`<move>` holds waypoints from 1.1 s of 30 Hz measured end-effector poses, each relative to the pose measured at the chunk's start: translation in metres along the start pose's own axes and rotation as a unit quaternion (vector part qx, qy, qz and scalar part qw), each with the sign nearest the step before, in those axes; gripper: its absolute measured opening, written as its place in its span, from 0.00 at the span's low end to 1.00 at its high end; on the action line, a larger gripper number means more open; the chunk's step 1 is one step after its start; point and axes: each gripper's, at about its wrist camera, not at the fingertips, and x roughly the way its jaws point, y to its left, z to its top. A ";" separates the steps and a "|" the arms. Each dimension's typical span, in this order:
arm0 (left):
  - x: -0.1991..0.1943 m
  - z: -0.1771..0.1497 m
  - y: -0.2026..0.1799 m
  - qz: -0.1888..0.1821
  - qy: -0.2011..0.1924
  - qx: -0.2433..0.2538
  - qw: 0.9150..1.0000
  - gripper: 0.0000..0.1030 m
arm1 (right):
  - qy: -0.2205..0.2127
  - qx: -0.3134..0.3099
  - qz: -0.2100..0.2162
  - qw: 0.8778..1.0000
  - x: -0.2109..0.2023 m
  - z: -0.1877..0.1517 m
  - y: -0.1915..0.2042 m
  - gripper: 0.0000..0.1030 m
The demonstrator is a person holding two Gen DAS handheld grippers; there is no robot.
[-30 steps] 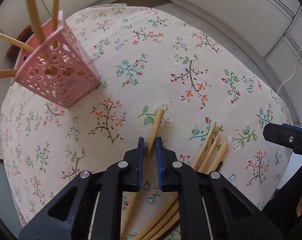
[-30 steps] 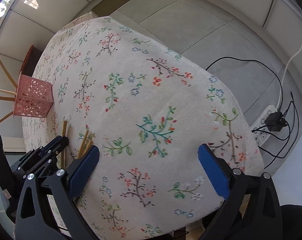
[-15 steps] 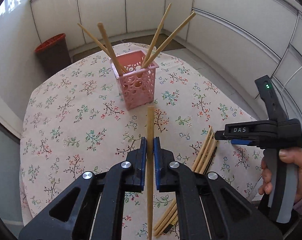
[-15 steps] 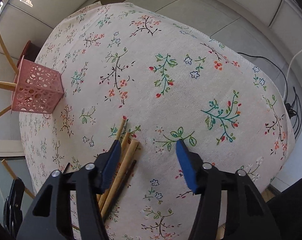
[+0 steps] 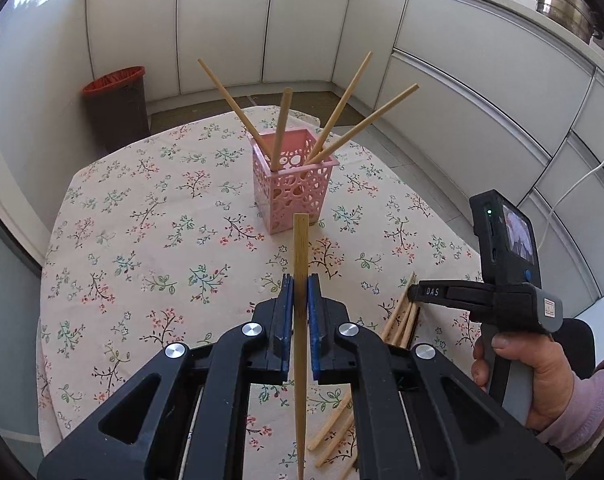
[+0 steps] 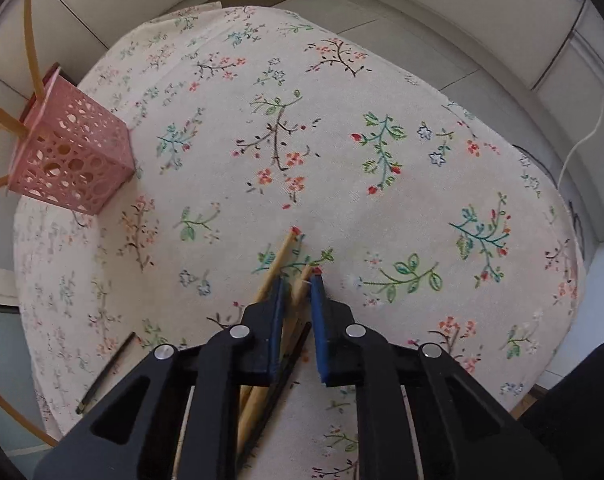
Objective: Organize utensils
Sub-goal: 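Lift the wooden chopstick upright with the left tool toward the pink basket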
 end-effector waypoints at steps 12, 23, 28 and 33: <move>-0.039 0.006 -0.007 -0.021 -0.048 -0.018 0.998 0.07 | -0.084 -0.055 0.115 0.988 -0.078 -0.005 0.002 0.09; -0.084 -0.003 -0.033 0.002 -0.106 -0.042 0.993 0.06 | -0.141 -0.135 0.193 0.962 -0.167 -0.032 -0.009 0.08; -0.095 0.005 -0.040 0.018 -0.108 -0.045 0.993 0.06 | -0.160 -0.145 0.220 0.951 -0.202 -0.032 -0.009 0.08; -0.114 0.015 -0.046 0.034 -0.121 -0.032 0.992 0.06 | -0.181 -0.154 0.239 0.941 -0.237 -0.024 -0.003 0.08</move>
